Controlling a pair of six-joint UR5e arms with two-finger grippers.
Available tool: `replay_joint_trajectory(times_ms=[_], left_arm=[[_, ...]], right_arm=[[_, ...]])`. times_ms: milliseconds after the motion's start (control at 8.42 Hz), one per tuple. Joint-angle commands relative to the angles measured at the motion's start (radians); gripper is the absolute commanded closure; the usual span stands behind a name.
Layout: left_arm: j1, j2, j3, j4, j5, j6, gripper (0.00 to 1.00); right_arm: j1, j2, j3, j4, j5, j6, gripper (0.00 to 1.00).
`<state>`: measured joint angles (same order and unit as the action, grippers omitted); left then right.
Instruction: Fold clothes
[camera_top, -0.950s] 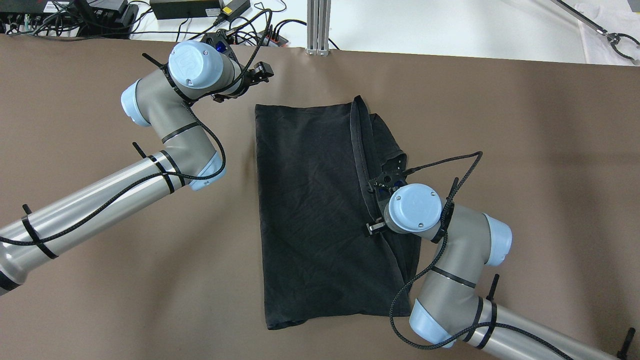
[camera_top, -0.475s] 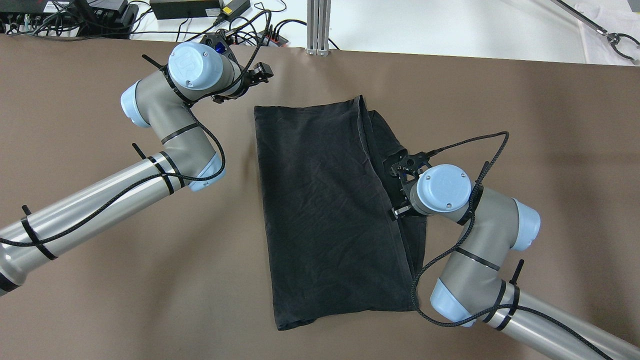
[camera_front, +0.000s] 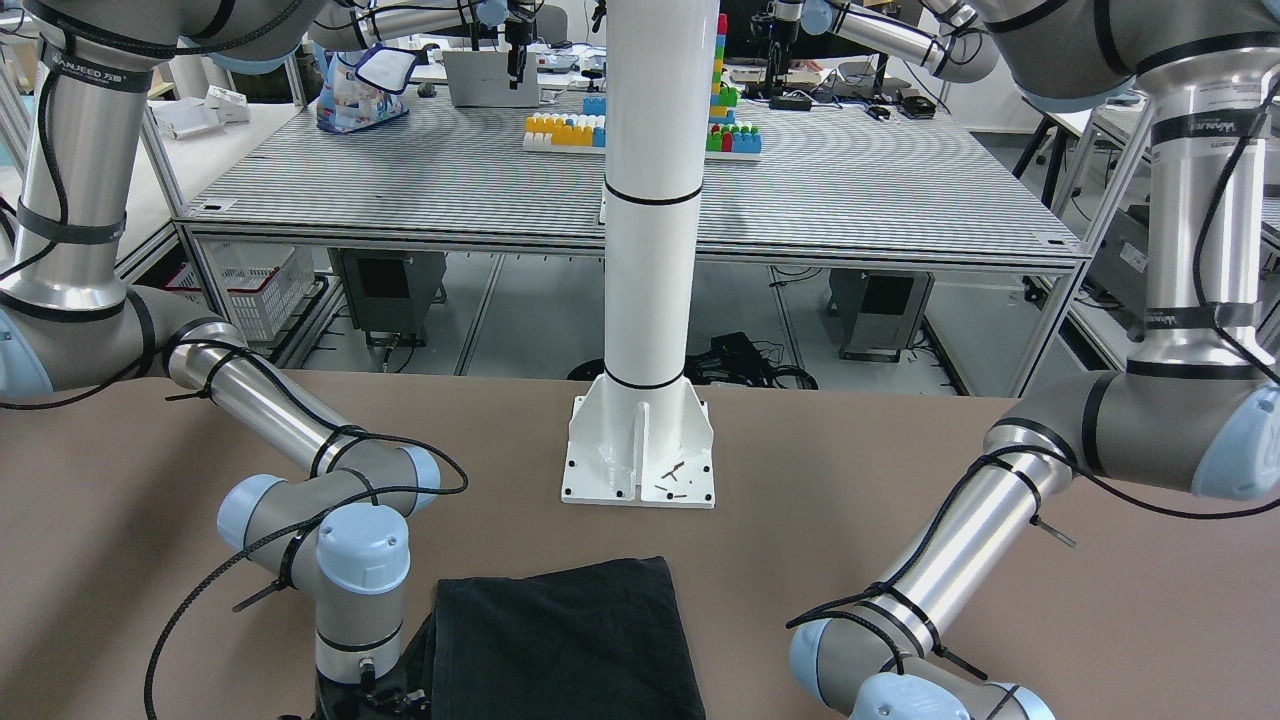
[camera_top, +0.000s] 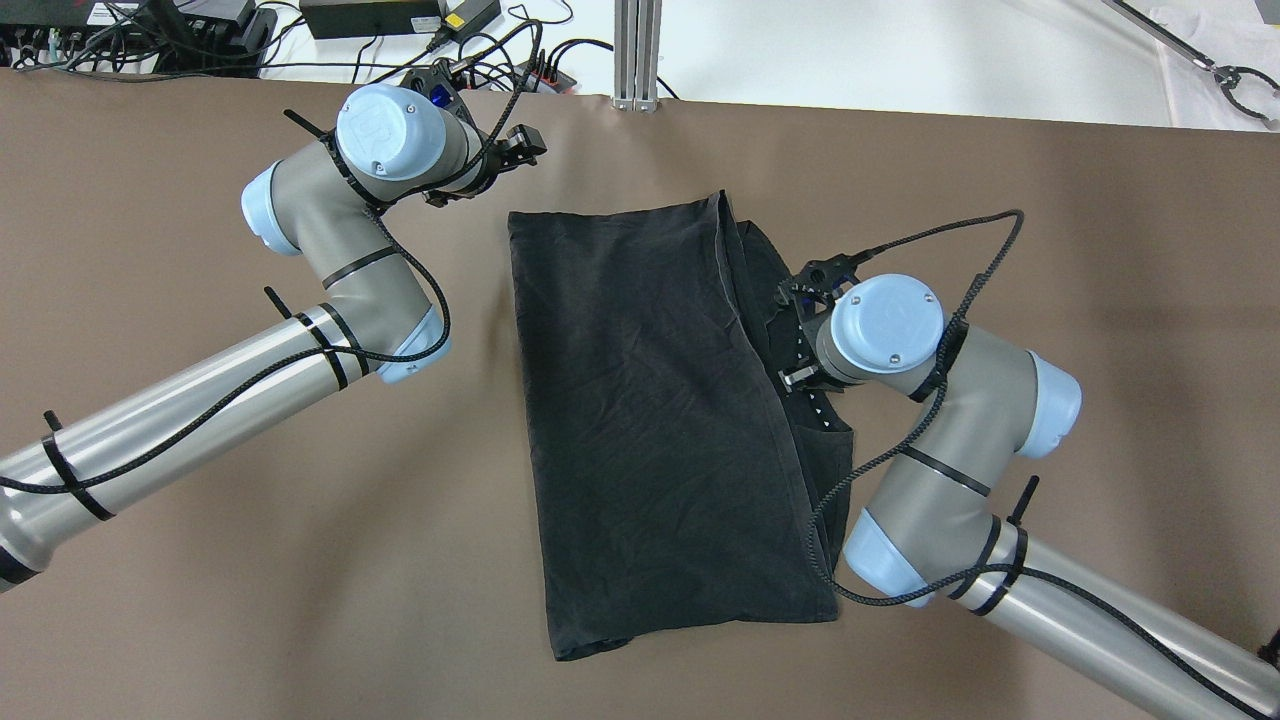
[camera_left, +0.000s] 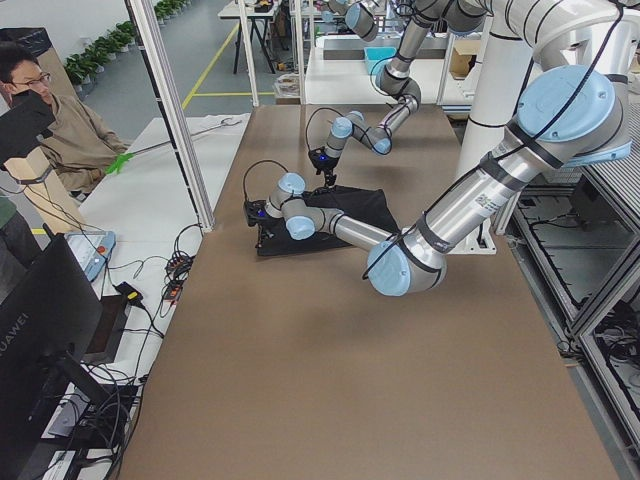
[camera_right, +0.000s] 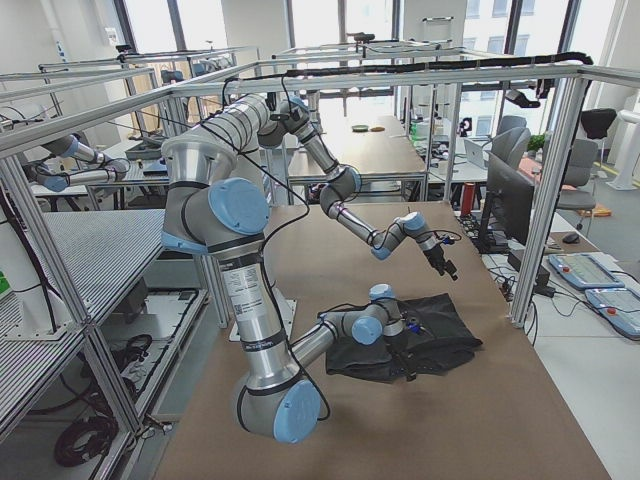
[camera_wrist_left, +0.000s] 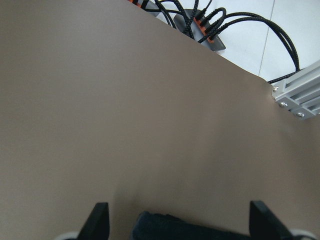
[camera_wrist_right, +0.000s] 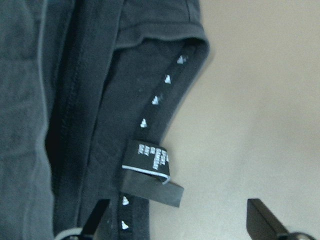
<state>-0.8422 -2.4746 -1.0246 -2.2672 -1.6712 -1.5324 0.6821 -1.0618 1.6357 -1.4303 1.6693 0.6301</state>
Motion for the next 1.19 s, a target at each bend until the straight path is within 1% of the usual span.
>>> replay_joint_trajectory(times_ms=[0,119,237,356,712,831,950,1068], left_arm=[[-0.002,0.0,0.0,0.0,-0.004,0.0,0.0],[-0.002,-0.001,-0.002,0.0,-0.005,0.0,0.0],[-0.003,0.0,-0.002,0.0,-0.004,0.0,0.0],[-0.003,0.0,-0.002,0.002,-0.001,0.0,0.0],[-0.005,0.008,-0.024,0.018,-0.002,0.001,0.0],[-0.005,0.008,-0.06,0.069,-0.002,0.001,0.0],[-0.003,0.019,-0.089,0.098,-0.002,0.001,0.0],[-0.003,0.025,-0.092,0.098,-0.002,0.001,0.0]], right_arm=[[0.004,0.147,-0.121,-0.019,-0.002,0.097,0.05],[0.004,0.181,-0.207,0.043,-0.005,0.097,0.05],[0.005,0.18,-0.27,0.126,-0.01,0.094,0.05],[0.01,0.181,-0.311,0.175,-0.037,0.083,0.05],[0.106,0.158,-0.321,0.183,-0.03,-0.015,0.05],[0.108,0.177,-0.321,0.183,-0.026,0.0,0.05],[0.108,0.218,-0.323,0.179,-0.002,0.055,0.05],[0.106,0.242,-0.338,0.18,0.003,0.084,0.05]])
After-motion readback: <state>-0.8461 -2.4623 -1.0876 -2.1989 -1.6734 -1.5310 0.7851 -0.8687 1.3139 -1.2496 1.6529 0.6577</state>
